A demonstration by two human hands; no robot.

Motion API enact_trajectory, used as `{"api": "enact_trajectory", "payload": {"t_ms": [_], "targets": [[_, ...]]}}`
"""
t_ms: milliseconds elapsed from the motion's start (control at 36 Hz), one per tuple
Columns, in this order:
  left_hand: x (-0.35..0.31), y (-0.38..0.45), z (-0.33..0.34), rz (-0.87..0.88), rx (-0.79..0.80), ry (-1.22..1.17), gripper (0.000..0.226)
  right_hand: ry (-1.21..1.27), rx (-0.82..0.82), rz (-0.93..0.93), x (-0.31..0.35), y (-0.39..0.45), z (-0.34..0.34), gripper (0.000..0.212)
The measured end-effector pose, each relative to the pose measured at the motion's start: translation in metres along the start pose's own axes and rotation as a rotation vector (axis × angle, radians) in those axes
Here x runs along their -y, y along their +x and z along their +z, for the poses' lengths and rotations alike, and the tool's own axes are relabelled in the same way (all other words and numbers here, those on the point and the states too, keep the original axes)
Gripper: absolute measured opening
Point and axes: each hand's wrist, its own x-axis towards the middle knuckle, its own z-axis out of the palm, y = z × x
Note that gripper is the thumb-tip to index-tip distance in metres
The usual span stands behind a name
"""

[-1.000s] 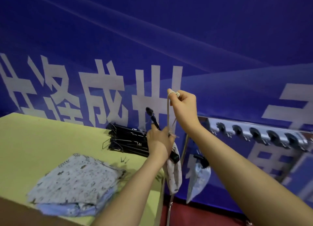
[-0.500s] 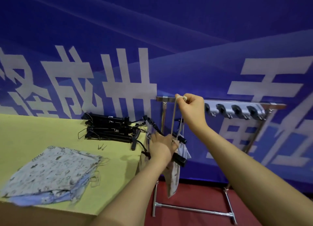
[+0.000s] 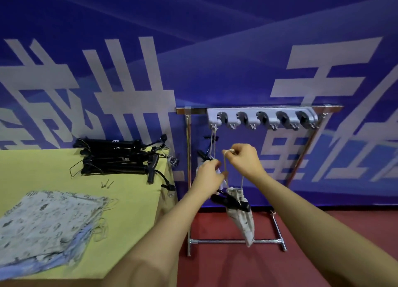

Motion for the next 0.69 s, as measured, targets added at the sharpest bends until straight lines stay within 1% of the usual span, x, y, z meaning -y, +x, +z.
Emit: {"api": "enact_trajectory", "payload": {"t_ms": [111,167,222,278,333,389,444,500,528,611,694], "targets": [[-0.007,0.030,-0.001,-0.011,0.151,-0.179,0.021,-0.054,0.056,0.007,-0.007,0.015,-0.007,0.043],[-0.009,0.043,0.000,-0.028,0.224,-0.238,0.015,-0.066,0.063,0.011,-0.012,0.024,-0.009,0.043],[-0.007,0.057,0.005,-0.037,0.264,-0.262,0.006,-0.065,0.073,0.019,-0.019,0.031,-0.010,0.042],[-0.004,0.071,0.009,-0.036,0.276,-0.255,0.015,-0.061,0.109,0.048,-0.027,0.041,-0.011,0.036],[-0.001,0.087,0.013,-0.039,0.267,-0.275,0.013,-0.061,0.156,0.081,-0.037,0.054,-0.010,0.029],[-0.001,0.102,0.014,-0.050,0.250,-0.333,0.018,-0.076,0.163,0.111,-0.045,0.068,-0.009,0.027],[-0.001,0.119,0.014,-0.074,0.216,-0.411,0.020,-0.092,0.142,0.116,-0.052,0.082,-0.007,0.023],[-0.001,0.135,0.013,-0.099,0.178,-0.493,0.011,-0.077,0.126,0.102,-0.057,0.094,-0.004,0.018],[-0.003,0.142,0.012,-0.109,0.157,-0.513,0.011,-0.069,0.117,0.092,-0.060,0.101,-0.003,0.017],[-0.007,0.165,0.012,-0.117,0.091,-0.539,0.012,-0.068,0.060,0.055,-0.066,0.124,0.000,0.015],[-0.015,0.185,0.013,-0.110,0.008,-0.547,0.012,-0.059,-0.002,0.024,-0.069,0.142,0.002,0.009]]}}
